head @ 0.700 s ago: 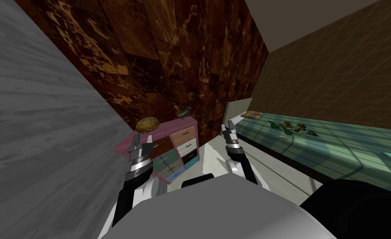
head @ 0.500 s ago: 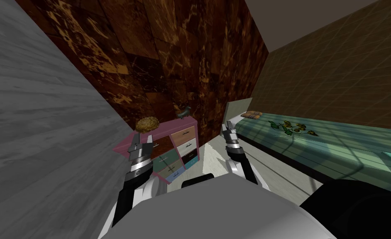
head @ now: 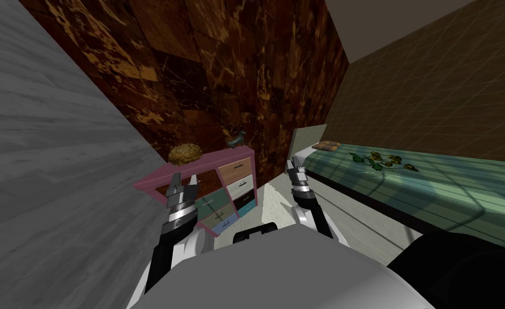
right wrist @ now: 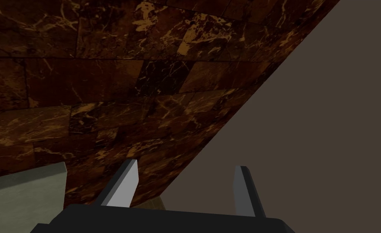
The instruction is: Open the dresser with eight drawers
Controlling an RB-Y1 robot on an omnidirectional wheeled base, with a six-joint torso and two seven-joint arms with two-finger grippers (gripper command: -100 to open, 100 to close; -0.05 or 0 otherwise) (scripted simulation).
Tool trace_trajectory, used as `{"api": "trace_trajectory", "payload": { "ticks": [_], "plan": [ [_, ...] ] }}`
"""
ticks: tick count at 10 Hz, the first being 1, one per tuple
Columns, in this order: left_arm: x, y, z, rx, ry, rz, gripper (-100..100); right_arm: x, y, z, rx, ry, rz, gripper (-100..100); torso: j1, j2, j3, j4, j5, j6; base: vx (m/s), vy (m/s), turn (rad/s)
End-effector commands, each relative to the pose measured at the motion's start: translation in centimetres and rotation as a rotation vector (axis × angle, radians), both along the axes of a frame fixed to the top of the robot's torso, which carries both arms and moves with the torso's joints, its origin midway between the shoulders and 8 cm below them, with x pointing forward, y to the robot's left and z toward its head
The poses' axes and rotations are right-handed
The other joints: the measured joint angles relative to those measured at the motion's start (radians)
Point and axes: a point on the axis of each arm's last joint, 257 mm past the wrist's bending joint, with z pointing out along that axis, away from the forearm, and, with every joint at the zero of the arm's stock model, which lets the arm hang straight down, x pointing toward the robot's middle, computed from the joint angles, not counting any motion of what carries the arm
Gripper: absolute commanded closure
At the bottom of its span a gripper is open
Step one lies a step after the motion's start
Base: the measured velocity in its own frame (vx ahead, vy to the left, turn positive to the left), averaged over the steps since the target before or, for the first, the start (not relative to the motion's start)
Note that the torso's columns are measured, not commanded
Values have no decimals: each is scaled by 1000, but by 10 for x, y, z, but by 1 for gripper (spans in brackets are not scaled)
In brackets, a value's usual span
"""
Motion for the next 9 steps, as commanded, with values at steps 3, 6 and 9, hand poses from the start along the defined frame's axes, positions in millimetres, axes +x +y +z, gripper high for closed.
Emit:
{"api": "trace_trajectory", "payload": {
  "ticks": [3,6,9],
  "plan": [
    [4,-4,-5,43,18,-22,-100,0,0,0,0,0,0,0,0,221,-443,221,0,0,3,-4,1],
    [11,-9,-15,100,50,-49,-100,0,0,0,0,1,0,0,0,267,-536,267,0,0,8,-25,4],
    [22,-10,-38,157,104,-72,-100,0,0,0,0,1,0,0,-1,267,-537,268,0,0,23,-46,7]
  ]
}}
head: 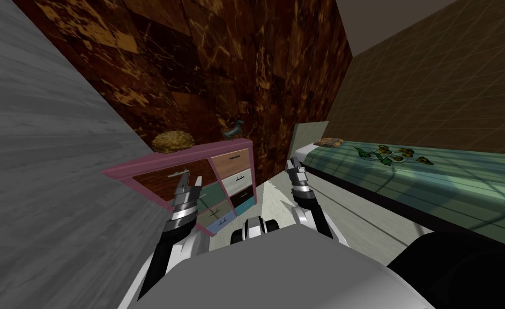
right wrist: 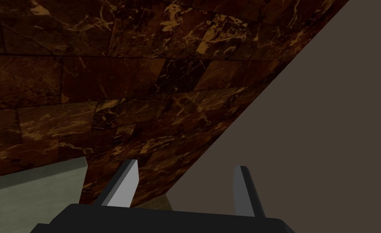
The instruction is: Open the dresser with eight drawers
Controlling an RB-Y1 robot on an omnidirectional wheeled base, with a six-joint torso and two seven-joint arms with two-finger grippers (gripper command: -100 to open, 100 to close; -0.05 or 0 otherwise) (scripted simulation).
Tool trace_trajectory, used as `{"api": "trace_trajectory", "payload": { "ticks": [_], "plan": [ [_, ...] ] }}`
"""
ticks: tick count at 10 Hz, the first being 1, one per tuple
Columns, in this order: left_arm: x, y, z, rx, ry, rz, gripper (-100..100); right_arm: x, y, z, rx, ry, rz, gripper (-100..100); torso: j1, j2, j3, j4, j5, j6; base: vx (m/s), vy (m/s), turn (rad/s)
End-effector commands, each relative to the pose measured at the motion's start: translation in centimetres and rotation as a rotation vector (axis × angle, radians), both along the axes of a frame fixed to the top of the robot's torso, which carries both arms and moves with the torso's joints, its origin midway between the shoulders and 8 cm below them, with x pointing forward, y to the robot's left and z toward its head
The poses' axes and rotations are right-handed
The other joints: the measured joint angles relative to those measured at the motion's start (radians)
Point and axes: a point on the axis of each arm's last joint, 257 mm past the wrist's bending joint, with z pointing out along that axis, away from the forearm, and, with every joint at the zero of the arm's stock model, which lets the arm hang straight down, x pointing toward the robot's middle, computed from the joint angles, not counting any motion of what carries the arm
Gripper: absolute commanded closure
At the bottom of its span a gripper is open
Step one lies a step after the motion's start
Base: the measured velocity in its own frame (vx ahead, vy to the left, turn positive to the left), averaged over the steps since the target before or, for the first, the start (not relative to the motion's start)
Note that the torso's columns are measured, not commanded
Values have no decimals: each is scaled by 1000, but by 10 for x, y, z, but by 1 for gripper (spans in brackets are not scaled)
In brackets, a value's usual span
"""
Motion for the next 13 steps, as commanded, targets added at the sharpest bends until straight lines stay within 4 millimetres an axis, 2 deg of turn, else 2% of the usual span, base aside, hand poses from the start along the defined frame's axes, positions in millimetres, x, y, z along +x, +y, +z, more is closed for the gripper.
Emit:
{"api": "trace_trajectory", "payload": {
  "ticks": [1,13],
  "plan": [
    [10,0,-22,40,47,-12,-100,0,0,0,0,0,0,0,-1,1,0,0,0,0,19,-61,10],
    [39,19,-112,16,206,28,-100,0,0,0,0,0,0,0,1,1,1,0,0,0,21,-57,8]
  ]
}}
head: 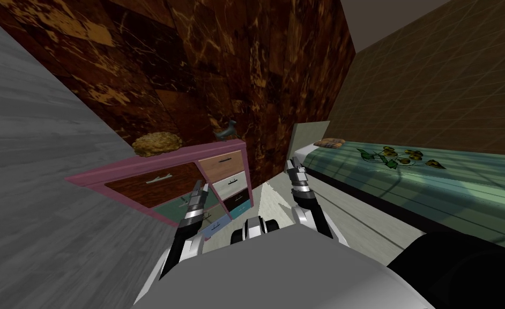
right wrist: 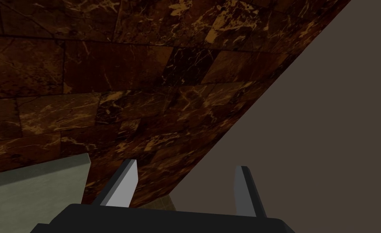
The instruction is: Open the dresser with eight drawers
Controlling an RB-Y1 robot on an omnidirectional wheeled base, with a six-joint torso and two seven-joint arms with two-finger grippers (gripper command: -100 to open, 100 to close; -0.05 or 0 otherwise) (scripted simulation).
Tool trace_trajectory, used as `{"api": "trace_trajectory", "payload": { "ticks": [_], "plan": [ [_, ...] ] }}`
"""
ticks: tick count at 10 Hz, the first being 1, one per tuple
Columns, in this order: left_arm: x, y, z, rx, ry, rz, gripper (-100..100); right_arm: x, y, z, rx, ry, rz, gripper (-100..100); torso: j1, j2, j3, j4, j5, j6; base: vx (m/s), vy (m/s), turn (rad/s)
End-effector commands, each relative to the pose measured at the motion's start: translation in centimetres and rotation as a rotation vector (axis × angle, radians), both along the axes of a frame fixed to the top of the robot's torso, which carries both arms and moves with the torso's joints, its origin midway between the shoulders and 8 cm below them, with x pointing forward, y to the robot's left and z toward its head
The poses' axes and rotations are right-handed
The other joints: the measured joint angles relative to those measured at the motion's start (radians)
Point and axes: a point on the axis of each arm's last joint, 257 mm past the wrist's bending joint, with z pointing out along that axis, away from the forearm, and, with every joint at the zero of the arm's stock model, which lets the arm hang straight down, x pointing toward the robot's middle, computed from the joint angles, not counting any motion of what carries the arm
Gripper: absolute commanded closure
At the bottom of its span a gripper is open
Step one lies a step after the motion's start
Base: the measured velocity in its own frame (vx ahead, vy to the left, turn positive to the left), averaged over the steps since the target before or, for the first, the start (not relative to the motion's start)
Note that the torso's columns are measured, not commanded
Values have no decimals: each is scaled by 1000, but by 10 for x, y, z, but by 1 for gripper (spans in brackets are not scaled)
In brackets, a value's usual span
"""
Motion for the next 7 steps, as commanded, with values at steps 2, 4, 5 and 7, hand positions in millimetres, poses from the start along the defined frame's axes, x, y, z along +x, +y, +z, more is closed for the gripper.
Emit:
{"api": "trace_trajectory", "payload": {
  "ticks": [2,4,5,7],
  "plan": [
    [6,6,-25,-12,40,14,-100,0,0,0,0,0,0,0,0,0,0,0,0,0,15,-51,6],
    [10,10,-44,-8,76,19,-100,0,0,0,0,0,0,0,-1,-1,-1,0,0,0,28,-71,11],
    [11,12,-51,-3,88,20,-100,0,0,0,0,0,0,0,0,-1,-1,0,0,0,31,-65,6],
    [14,17,-71,9,127,23,-100,0,0,0,0,0,0,0,0,0,0,0,0,0,30,-74,11]
  ]
}}
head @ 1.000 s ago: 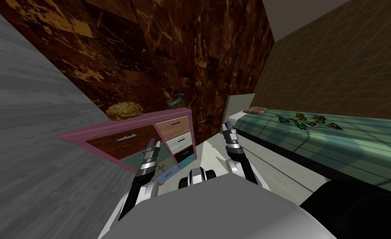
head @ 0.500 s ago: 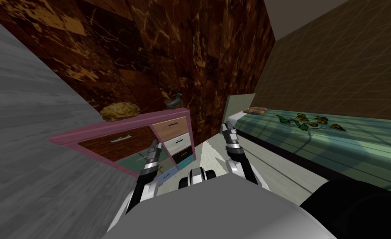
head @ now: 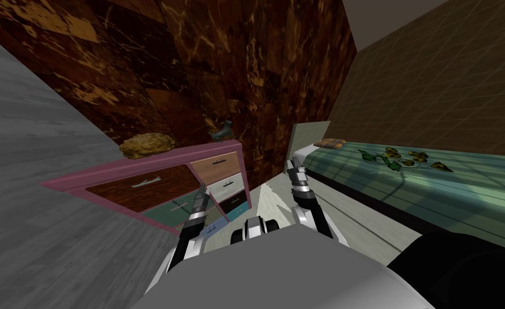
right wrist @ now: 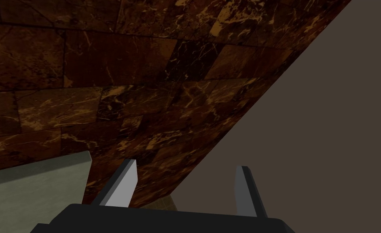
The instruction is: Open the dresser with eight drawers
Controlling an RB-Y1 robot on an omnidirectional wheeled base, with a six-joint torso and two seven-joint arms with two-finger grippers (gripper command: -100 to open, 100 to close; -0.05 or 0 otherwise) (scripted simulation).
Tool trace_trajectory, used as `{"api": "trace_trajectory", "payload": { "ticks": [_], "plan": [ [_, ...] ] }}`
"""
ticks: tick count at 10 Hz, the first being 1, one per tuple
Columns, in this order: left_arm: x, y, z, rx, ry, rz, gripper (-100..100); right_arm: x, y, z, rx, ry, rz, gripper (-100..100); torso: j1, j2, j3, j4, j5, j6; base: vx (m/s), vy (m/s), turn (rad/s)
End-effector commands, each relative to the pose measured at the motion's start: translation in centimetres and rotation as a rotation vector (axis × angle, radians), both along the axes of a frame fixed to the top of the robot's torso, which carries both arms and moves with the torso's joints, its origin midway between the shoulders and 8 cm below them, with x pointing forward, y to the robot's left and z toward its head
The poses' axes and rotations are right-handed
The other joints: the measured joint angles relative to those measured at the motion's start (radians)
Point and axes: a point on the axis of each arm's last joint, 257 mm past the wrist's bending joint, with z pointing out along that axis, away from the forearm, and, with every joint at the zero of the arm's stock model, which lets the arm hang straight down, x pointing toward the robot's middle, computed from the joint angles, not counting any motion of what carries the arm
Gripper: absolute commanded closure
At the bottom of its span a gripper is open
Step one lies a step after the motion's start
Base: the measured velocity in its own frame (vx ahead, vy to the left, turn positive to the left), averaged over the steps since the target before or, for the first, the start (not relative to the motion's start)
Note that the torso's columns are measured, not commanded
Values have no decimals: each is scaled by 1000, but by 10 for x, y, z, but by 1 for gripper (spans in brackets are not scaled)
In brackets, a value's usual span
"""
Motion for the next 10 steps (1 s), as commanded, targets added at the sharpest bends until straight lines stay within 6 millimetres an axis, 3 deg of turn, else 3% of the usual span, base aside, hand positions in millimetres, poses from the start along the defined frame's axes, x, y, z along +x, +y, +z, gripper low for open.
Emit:
{"api": "trace_trajectory", "payload": {
  "ticks": [1,7,10],
  "plan": [
    [2,5,-21,11,41,4,-100,0,0,0,0,0,0,0,0,0,0,0,0,0,22,-59,10],
    [5,11,-68,-6,121,26,-100,0,0,0,0,0,0,0,0,0,0,0,0,0,23,-63,8],
    [4,2,-99,-68,164,49,-100,0,0,0,0,0,0,0,0,0,0,0,0,0,25,-71,11]
  ]
}}
